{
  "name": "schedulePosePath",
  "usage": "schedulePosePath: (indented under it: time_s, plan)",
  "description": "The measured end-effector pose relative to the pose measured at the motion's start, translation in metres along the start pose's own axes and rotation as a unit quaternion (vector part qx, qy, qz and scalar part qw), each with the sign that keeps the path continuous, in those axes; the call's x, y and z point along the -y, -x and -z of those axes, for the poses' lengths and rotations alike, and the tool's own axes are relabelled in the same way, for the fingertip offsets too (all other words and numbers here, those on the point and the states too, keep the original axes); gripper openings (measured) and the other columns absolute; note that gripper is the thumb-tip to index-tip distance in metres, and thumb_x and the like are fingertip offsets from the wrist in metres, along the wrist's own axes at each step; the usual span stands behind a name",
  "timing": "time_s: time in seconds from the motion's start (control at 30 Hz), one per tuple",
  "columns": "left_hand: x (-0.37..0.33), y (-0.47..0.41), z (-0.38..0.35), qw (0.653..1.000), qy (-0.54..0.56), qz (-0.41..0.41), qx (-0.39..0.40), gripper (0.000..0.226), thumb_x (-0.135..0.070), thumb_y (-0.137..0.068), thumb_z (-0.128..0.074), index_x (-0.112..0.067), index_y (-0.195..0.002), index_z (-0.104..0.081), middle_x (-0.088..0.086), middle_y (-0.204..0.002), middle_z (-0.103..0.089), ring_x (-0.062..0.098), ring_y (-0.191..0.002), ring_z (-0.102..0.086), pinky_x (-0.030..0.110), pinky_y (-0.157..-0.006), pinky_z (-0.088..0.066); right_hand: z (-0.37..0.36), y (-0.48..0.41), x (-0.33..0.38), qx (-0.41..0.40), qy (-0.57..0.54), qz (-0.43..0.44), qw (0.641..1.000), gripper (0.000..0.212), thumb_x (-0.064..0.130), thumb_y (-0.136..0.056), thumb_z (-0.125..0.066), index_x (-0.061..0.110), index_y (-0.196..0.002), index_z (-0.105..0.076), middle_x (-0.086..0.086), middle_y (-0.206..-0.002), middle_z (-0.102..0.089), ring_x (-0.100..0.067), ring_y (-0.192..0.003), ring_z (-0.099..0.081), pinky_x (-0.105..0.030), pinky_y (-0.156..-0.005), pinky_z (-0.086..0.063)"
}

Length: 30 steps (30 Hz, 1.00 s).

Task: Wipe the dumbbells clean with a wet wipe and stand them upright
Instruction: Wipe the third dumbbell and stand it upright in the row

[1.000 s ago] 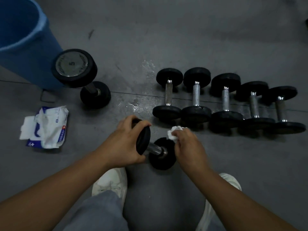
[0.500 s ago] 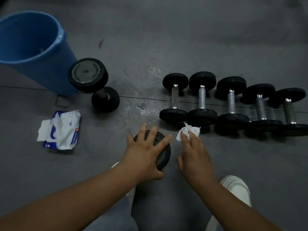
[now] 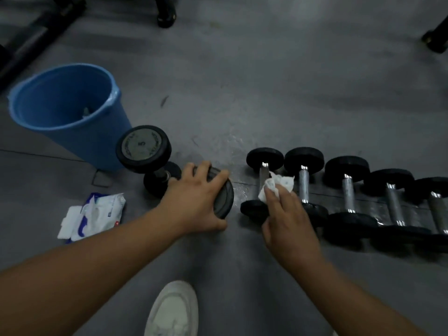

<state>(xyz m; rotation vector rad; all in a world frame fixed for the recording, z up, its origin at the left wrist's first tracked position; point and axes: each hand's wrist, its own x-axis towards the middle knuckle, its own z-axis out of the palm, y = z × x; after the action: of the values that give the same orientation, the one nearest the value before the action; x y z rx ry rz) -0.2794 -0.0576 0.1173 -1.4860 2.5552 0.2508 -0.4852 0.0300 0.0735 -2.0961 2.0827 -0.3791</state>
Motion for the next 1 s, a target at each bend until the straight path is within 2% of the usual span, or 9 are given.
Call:
schedulePosePath:
  time_s: [0.43,0.53,0.6,0.63,0.7,0.8,0.9,0.97,1.0]
  plan:
    - [0.032,-0.118,-0.019,0.996,0.061,0.066,0.022,0.110,-0.076,-0.060,-0.061,-0.040,-0.150,-0.010,0.004,-0.156,-0.012,0.036,-0.140,-0.020,0.060,-0.101,-0.040,-0.039,-0.091,-0.040,0.018,0.005,0.022,1.000,0.057,0.012,-0.084,-0.058,0.006,-0.140,-0.046,-0.012,-0.132,-0.049,-0.030,-0.117,-0.048,-0.041,-0.099,-0.045]
    - [0.016,-0.101,-0.020,0.993,0.051,0.015,-0.108,0.093,-0.064,-0.067,-0.056,-0.025,-0.148,-0.035,0.011,-0.154,-0.027,0.036,-0.142,-0.026,0.056,-0.111,-0.029,-0.038,-0.107,-0.057,0.067,-0.047,-0.078,0.994,0.035,0.020,-0.091,-0.056,0.011,-0.124,-0.059,-0.010,-0.112,-0.057,-0.028,-0.100,-0.056,-0.030,-0.080,-0.042]
    - [-0.012,-0.075,-0.039,0.968,0.130,-0.085,-0.198,0.064,-0.049,-0.072,-0.059,-0.016,-0.127,-0.058,0.009,-0.135,-0.051,0.031,-0.127,-0.046,0.049,-0.104,-0.040,-0.039,-0.123,-0.068,0.112,-0.139,-0.230,0.957,0.027,0.027,-0.093,-0.057,0.010,-0.112,-0.066,-0.010,-0.105,-0.064,-0.027,-0.097,-0.061,-0.026,-0.068,-0.035]
    - [-0.030,-0.062,-0.053,0.959,0.191,-0.106,-0.180,0.052,-0.046,-0.075,-0.059,-0.018,-0.119,-0.060,0.002,-0.123,-0.056,0.025,-0.115,-0.053,0.043,-0.095,-0.046,-0.040,-0.131,-0.072,0.138,-0.169,-0.297,0.930,0.028,0.032,-0.092,-0.059,0.009,-0.104,-0.068,-0.010,-0.098,-0.067,-0.027,-0.095,-0.063,-0.026,-0.064,-0.035]
    - [-0.057,-0.046,-0.076,0.949,0.311,-0.027,-0.049,0.047,-0.053,-0.078,-0.055,-0.029,-0.119,-0.052,-0.010,-0.115,-0.052,0.016,-0.105,-0.057,0.036,-0.086,-0.050,-0.051,-0.143,-0.080,0.205,-0.201,-0.371,0.883,0.033,0.042,-0.088,-0.065,0.009,-0.088,-0.065,-0.006,-0.078,-0.064,-0.025,-0.079,-0.064,-0.024,-0.054,-0.035]
    - [-0.078,-0.046,-0.111,0.925,0.359,0.091,0.086,0.075,-0.064,-0.080,-0.059,-0.031,-0.140,-0.028,-0.013,-0.135,-0.034,0.011,-0.124,-0.049,0.025,-0.100,-0.041,-0.063,-0.155,-0.079,0.273,-0.281,-0.426,0.816,0.039,0.044,-0.081,-0.073,0.006,-0.089,-0.068,-0.004,-0.071,-0.060,-0.016,-0.058,-0.054,-0.020,-0.053,-0.041]
    - [-0.089,-0.056,-0.127,0.843,0.502,0.163,0.105,0.080,-0.069,-0.064,-0.070,-0.031,-0.126,-0.036,-0.017,-0.125,-0.044,-0.001,-0.113,-0.053,0.016,-0.094,-0.042,-0.069,-0.164,-0.080,0.278,-0.355,-0.466,0.761,0.021,0.025,-0.088,-0.070,0.008,-0.078,-0.063,-0.001,-0.055,-0.061,-0.010,-0.038,-0.050,-0.017,-0.041,-0.036]
    - [-0.096,-0.063,-0.135,0.772,0.598,0.194,0.095,0.073,-0.055,-0.065,-0.082,-0.025,-0.116,-0.040,-0.015,-0.112,-0.056,-0.014,-0.097,-0.055,0.007,-0.082,-0.044,-0.070,-0.166,-0.075,0.277,-0.422,-0.487,0.713,0.015,0.013,-0.092,-0.065,0.007,-0.081,-0.058,-0.003,-0.048,-0.062,-0.009,-0.031,-0.053,-0.012,-0.032,-0.032]
    - [-0.099,-0.064,-0.137,0.748,0.623,0.212,0.092,0.071,-0.046,-0.066,-0.086,-0.022,-0.114,-0.040,-0.014,-0.108,-0.058,-0.016,-0.093,-0.056,0.004,-0.077,-0.044,-0.074,-0.165,-0.072,0.273,-0.448,-0.492,0.695,0.010,0.012,-0.092,-0.065,0.006,-0.086,-0.059,-0.007,-0.057,-0.068,-0.012,-0.039,-0.060,-0.012,-0.033,-0.033]
